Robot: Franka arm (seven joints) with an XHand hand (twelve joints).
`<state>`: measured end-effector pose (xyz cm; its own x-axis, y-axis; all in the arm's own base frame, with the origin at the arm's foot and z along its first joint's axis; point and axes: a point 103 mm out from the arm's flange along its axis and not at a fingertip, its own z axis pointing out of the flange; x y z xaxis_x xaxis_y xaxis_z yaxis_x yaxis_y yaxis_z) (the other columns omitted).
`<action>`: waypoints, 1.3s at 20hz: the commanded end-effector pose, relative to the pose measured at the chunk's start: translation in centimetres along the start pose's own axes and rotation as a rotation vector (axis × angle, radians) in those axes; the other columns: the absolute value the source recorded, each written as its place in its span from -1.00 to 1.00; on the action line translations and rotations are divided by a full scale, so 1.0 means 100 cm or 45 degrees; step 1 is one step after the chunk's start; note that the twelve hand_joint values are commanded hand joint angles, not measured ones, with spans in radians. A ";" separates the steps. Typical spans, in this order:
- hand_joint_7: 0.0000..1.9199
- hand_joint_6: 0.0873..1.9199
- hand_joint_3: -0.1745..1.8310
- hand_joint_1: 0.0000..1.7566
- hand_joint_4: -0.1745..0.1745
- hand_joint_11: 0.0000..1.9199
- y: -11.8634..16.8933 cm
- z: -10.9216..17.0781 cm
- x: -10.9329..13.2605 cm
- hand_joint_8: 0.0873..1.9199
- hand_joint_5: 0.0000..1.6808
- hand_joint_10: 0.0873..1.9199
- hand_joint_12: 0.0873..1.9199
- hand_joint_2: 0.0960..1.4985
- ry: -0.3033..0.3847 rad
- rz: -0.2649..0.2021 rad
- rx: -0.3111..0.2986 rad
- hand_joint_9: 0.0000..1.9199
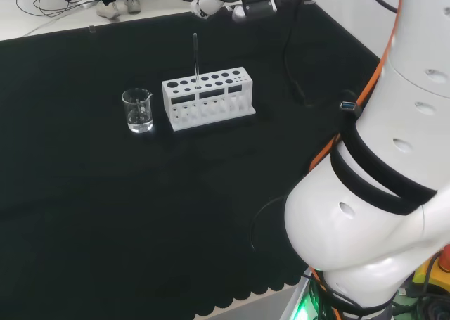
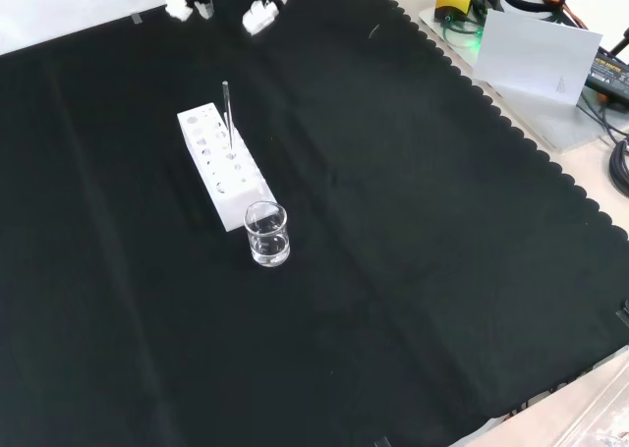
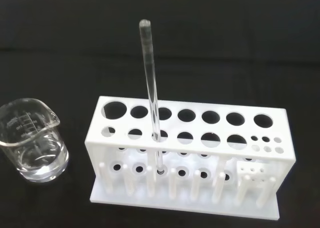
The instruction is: Take the glass rod from the white test tube rack.
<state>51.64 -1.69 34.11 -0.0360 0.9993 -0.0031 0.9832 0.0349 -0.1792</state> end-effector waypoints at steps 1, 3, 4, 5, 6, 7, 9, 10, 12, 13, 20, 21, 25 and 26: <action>-0.64 -1.00 -0.29 -0.27 -0.98 -0.37 0.018 0.020 0.004 -0.11 -0.66 -0.22 0.33 0.14 -0.031 -0.020 0.014 -0.20; -0.61 -1.00 -0.28 -0.28 -0.99 -0.33 0.021 0.027 0.005 -0.11 -0.64 -0.22 0.32 0.14 -0.040 -0.023 0.015 -0.17; -0.61 -1.00 -0.28 -0.28 -1.00 -0.30 0.023 0.031 0.005 -0.10 -0.63 -0.21 0.32 0.14 -0.042 -0.023 0.018 -0.15; -0.60 -1.00 -0.28 -0.28 -1.00 -0.28 0.025 0.034 0.005 -0.10 -0.63 -0.21 0.31 0.14 -0.045 -0.024 0.021 -0.13; -0.59 -1.00 -0.28 -0.28 -1.00 -0.25 0.026 0.038 0.006 -0.10 -0.61 -0.20 0.30 0.14 -0.045 -0.024 0.025 -0.11; -0.57 -1.00 -0.28 -0.29 -1.00 -0.23 0.028 0.042 0.005 -0.09 -0.60 -0.20 0.29 0.15 -0.044 -0.024 0.032 -0.09; -0.53 -1.00 -0.28 -0.29 -1.00 -0.18 0.030 0.050 0.005 -0.08 -0.58 -0.19 0.28 0.15 -0.040 -0.020 0.047 -0.07; -0.53 -1.00 -0.28 -0.29 -1.00 -0.17 0.031 0.054 0.006 -0.08 -0.57 -0.19 0.28 0.15 -0.037 -0.017 0.054 -0.06; -0.52 -1.00 -0.28 -0.29 -1.00 -0.16 0.033 0.061 0.006 -0.08 -0.57 -0.18 0.28 0.15 -0.035 -0.014 0.062 -0.05; -0.50 -1.00 -0.29 -0.30 -1.00 -0.12 0.033 0.064 0.006 -0.07 -0.55 -0.17 0.27 0.15 -0.037 -0.014 0.066 -0.03; -0.37 -0.98 -0.29 -0.30 -1.00 0.15 0.036 0.078 0.012 0.02 -0.50 -0.07 0.21 0.17 -0.043 -0.018 0.094 0.12; -0.35 -0.96 -0.29 -0.30 -1.00 0.19 0.036 0.081 0.013 0.04 -0.50 -0.06 0.20 0.17 -0.043 -0.022 0.097 0.14; -0.26 -0.76 -0.31 -0.28 -1.00 0.39 0.037 0.090 0.017 0.10 -0.54 -0.05 0.12 0.19 -0.047 -0.037 0.106 0.27; -0.26 -0.70 -0.31 -0.28 -1.00 0.41 0.037 0.091 0.017 0.10 -0.55 -0.05 0.11 0.19 -0.047 -0.040 0.102 0.28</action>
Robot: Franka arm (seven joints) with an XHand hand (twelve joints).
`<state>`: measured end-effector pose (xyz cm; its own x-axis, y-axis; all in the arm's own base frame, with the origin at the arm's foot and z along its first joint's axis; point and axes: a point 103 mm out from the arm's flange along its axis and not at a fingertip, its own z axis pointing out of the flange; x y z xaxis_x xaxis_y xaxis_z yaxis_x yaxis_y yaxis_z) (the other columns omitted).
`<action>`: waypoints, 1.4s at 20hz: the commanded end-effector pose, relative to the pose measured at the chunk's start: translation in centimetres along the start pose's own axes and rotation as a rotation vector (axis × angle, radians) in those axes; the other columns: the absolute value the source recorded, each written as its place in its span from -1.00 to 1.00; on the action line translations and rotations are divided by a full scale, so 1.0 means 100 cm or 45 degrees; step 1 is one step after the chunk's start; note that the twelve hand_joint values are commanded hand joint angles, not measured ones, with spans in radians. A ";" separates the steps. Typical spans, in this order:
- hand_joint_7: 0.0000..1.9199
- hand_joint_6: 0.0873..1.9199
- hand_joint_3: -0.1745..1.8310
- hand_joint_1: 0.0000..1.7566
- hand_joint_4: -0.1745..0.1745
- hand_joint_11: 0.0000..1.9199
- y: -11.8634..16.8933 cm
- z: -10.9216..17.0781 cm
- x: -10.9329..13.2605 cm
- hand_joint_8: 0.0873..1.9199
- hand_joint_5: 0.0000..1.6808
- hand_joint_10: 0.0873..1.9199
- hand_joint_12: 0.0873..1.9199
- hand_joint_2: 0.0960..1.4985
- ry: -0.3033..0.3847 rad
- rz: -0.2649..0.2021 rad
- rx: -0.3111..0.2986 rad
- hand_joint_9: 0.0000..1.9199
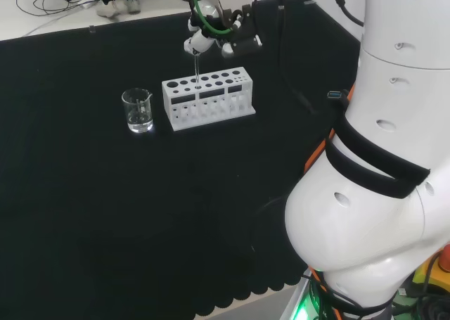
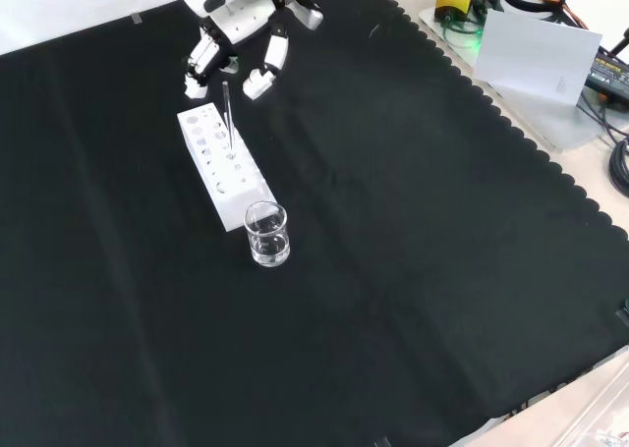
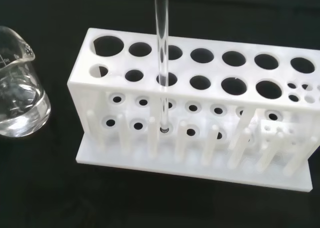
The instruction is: Take the glass rod from the white test tube rack.
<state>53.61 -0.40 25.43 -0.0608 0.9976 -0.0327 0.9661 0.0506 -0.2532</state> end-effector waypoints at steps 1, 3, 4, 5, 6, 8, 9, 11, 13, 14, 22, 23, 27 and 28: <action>-0.25 -0.67 -0.31 -0.28 -1.00 0.42 0.004 0.010 0.005 0.11 -0.57 -0.05 0.11 0.19 -0.003 -0.018 0.004 0.29; -0.25 -0.65 -0.31 -0.28 -1.00 0.43 0.005 0.004 0.013 0.11 -0.58 -0.05 0.10 0.19 -0.020 -0.022 0.008 0.29; -0.25 -0.64 -0.31 -0.28 -1.00 0.43 0.004 0.000 0.019 0.11 -0.58 -0.05 0.10 0.19 -0.032 -0.017 0.015 0.29; -0.18 -0.53 -0.31 -0.26 -1.00 0.52 0.004 -0.002 0.021 0.18 -0.54 -0.02 0.11 0.21 -0.034 -0.016 0.018 0.37; -0.13 -0.40 -0.32 -0.23 -1.00 0.61 0.006 -0.002 0.019 0.25 -0.53 0.00 0.10 0.22 -0.020 -0.022 0.014 0.45; -0.07 -0.22 -0.33 -0.20 -1.00 0.70 0.010 0.001 0.015 0.33 -0.52 0.02 0.09 0.24 -0.004 -0.030 0.003 0.52; -0.06 -0.17 -0.33 -0.19 -1.00 0.73 0.011 0.002 0.014 0.35 -0.52 0.02 0.07 0.24 -0.003 -0.033 -0.002 0.54; -0.03 -0.12 -0.33 -0.17 -1.00 0.79 0.012 0.004 0.009 0.37 -0.49 0.01 0.06 0.25 0.003 -0.035 -0.008 0.58; -0.01 -0.09 -0.33 -0.15 -1.00 0.83 0.013 0.007 0.002 0.38 -0.46 0.02 0.06 0.25 0.014 -0.042 -0.016 0.61; 0.00 -0.08 -0.33 -0.14 -1.00 0.84 0.013 0.009 -0.002 0.39 -0.45 0.02 0.06 0.26 0.017 -0.043 -0.015 0.63; 0.07 -0.02 -0.33 0.01 -1.00 0.94 0.018 0.012 0.002 0.40 -0.33 -0.05 -0.02 0.24 0.069 -0.038 -0.046 0.73; 0.09 -0.01 -0.32 0.06 -1.00 0.96 0.018 0.012 0.003 0.40 -0.29 -0.07 -0.06 0.24 0.096 -0.034 -0.059 0.76; 0.18 0.22 -0.52 0.22 -1.00 1.00 0.021 0.012 0.007 0.40 -0.12 -0.15 -0.17 0.39 0.137 -0.033 -0.112 0.80; 0.21 0.27 -0.62 0.24 -1.00 1.00 0.021 0.011 0.009 0.40 -0.09 -0.15 -0.19 0.46 0.145 -0.032 -0.125 0.80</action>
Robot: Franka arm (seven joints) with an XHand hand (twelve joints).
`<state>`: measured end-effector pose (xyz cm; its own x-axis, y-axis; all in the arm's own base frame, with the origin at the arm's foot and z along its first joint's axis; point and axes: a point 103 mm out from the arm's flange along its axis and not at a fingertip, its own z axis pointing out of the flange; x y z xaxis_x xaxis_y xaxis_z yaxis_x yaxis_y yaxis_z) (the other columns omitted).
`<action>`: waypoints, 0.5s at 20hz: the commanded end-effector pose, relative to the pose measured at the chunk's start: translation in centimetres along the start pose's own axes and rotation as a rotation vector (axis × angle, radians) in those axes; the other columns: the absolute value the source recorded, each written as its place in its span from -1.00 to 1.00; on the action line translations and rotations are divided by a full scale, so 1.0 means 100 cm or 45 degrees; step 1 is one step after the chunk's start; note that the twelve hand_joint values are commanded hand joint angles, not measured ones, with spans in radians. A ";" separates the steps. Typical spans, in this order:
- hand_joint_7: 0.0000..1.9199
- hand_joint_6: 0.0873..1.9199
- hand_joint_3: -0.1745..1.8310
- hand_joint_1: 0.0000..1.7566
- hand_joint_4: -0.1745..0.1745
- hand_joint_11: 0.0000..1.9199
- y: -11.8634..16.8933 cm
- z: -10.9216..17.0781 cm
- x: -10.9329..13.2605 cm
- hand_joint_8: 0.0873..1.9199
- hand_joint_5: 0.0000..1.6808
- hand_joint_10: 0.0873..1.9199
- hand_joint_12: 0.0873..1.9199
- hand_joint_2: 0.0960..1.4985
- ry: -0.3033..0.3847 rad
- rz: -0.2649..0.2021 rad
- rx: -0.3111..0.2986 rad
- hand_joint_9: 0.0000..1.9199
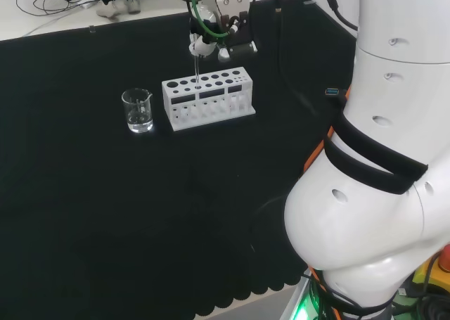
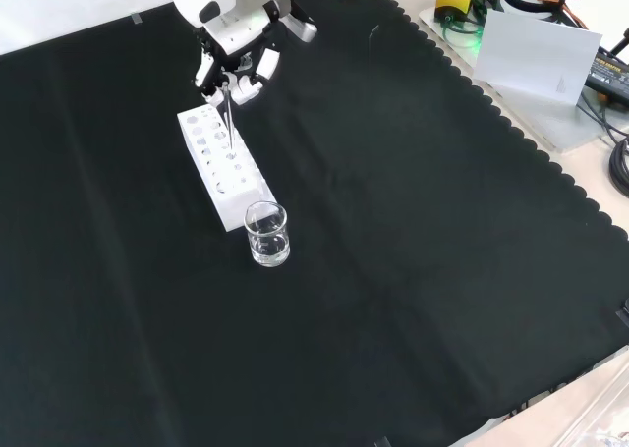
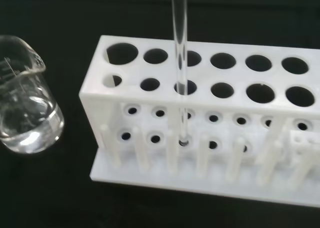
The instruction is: Take the glass rod from the white test tube rack.
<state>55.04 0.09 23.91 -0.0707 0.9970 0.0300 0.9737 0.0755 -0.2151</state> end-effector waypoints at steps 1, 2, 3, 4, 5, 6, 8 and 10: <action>0.23 0.29 -0.69 0.25 -1.00 1.00 0.004 -0.001 0.005 0.40 -0.07 -0.15 -0.21 0.50 0.083 0.001 -0.095 0.80; 0.24 0.29 -0.73 0.26 -1.00 1.00 0.004 -0.002 0.007 0.40 -0.06 -0.14 -0.23 0.52 0.086 0.004 -0.127 0.79; 0.26 0.29 -0.75 0.27 -1.00 1.00 0.004 -0.004 0.008 0.41 -0.04 -0.14 -0.25 0.53 0.097 0.013 -0.158 0.79; 0.28 0.27 -0.76 0.28 -1.00 1.00 0.003 -0.006 0.009 0.40 -0.02 -0.13 -0.30 0.53 0.109 0.023 -0.182 0.79; 0.30 0.24 -0.77 0.29 -1.00 1.00 0.003 -0.009 0.011 0.40 0.00 -0.12 -0.35 0.52 0.114 0.032 -0.199 0.78; 0.32 0.21 -0.77 0.30 -1.00 1.00 0.001 -0.011 0.013 0.39 0.02 -0.11 -0.39 0.50 0.106 0.038 -0.220 0.78; 0.37 0.13 -0.76 0.32 -1.00 0.98 -0.002 -0.016 0.016 0.36 0.09 -0.10 -0.44 0.46 0.074 0.044 -0.255 0.78; 0.43 0.07 -0.52 0.33 -1.00 0.97 -0.006 -0.023 0.017 0.32 0.16 -0.13 -0.47 0.24 0.043 0.060 -0.261 0.81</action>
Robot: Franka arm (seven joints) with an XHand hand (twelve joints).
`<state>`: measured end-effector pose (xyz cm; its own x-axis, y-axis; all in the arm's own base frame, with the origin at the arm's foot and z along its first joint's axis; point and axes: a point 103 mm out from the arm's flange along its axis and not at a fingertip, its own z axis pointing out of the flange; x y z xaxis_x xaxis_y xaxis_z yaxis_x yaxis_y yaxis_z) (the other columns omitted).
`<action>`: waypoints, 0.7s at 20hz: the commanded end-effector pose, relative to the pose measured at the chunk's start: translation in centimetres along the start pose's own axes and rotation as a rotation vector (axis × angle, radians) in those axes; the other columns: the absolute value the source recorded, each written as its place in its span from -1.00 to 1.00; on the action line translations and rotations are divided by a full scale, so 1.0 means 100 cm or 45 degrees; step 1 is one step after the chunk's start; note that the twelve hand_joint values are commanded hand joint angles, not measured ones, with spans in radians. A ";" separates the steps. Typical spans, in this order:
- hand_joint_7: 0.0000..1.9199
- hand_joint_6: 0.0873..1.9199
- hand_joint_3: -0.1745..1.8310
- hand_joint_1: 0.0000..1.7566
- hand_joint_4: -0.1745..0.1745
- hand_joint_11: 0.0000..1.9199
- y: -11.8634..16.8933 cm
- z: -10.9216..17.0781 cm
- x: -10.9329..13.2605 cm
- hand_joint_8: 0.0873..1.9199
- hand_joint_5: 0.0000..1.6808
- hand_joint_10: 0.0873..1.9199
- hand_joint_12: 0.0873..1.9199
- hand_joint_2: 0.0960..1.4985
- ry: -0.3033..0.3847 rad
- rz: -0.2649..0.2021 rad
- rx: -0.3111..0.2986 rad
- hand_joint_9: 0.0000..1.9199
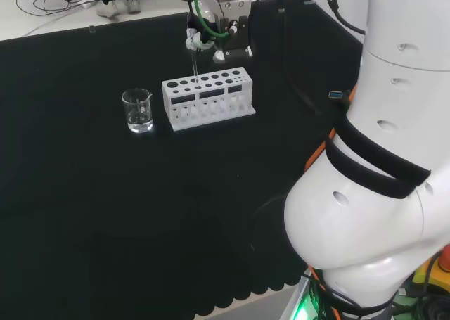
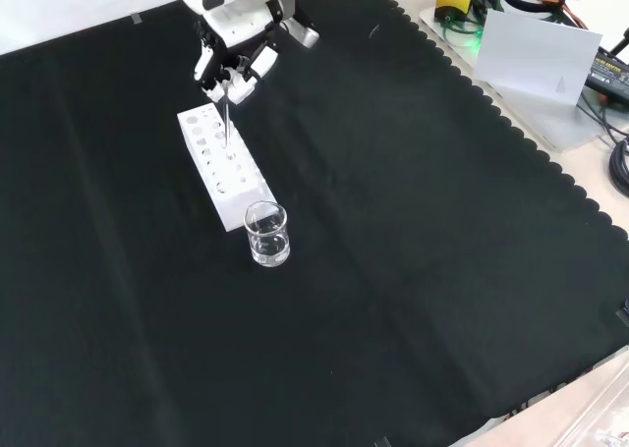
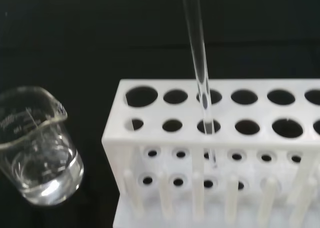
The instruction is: Take the glass rod from the white test tube rack.
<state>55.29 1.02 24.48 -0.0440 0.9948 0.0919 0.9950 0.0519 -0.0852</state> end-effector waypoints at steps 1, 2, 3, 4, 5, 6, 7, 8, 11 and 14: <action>0.46 0.06 -0.37 0.34 -1.00 0.97 -0.008 -0.022 0.008 0.30 0.20 -0.14 -0.47 0.12 -0.044 0.039 -0.095 0.82; 0.48 0.05 -0.26 0.35 -1.00 0.97 -0.010 -0.027 0.008 0.29 0.23 -0.14 -0.46 0.03 -0.046 0.045 -0.093 0.83; 0.50 0.04 -0.19 0.35 -1.00 0.97 -0.013 -0.031 0.008 0.27 0.25 -0.15 -0.46 -0.04 -0.055 0.047 -0.086 0.84; 0.51 0.03 -0.15 0.35 -1.00 0.97 -0.016 -0.037 0.008 0.27 0.27 -0.15 -0.46 -0.07 -0.069 0.050 -0.084 0.85; 0.52 0.02 -0.12 0.36 -1.00 0.97 -0.018 -0.041 0.007 0.26 0.28 -0.16 -0.46 -0.10 -0.074 0.053 -0.078 0.86; 0.52 0.01 -0.10 0.36 -1.00 0.97 -0.022 -0.046 0.006 0.25 0.29 -0.16 -0.46 -0.12 -0.073 0.057 -0.074 0.86; 0.53 -0.01 -0.09 0.36 -1.00 0.96 -0.024 -0.051 0.006 0.24 0.31 -0.16 -0.45 -0.14 -0.071 0.058 -0.071 0.87; 0.53 -0.02 -0.08 0.36 -1.00 0.96 -0.028 -0.056 0.006 0.23 0.32 -0.17 -0.45 -0.15 -0.072 0.060 -0.070 0.87; 0.54 -0.04 -0.07 0.37 -1.00 0.96 -0.037 -0.070 0.006 0.22 0.34 -0.17 -0.45 -0.17 -0.075 0.057 -0.067 0.88; 0.55 -0.05 -0.07 0.37 -1.00 0.97 -0.044 -0.081 0.010 0.22 0.34 -0.17 -0.44 -0.18 -0.062 0.043 -0.081 0.88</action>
<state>53.05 1.09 31.14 -0.0064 0.9992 0.0395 0.9998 0.0071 -0.0191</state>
